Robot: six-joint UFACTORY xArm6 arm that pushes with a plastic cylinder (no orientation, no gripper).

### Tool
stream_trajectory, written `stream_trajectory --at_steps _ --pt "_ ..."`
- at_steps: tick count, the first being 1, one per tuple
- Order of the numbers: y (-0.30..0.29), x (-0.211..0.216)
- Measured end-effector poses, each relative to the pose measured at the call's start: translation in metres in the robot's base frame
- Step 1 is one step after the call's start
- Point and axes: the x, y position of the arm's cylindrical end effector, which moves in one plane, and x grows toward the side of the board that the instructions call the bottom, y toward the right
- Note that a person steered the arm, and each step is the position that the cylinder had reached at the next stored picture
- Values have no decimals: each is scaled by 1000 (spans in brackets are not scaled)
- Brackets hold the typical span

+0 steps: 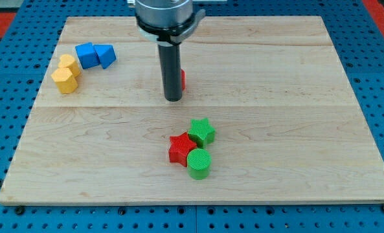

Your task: Slide the red circle diagonally top left to the red star

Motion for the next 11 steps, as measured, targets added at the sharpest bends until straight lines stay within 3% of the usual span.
stream_trajectory --at_steps 1,2,3,4,5,6,8,10,11 --pt "-12 -26" --pt "-74 -39" --pt "-58 -24" --pt "1 -15" --pt "43 -36" --pt "27 -62" --pt "-73 -49" --pt "-52 -26" --pt "-78 15"
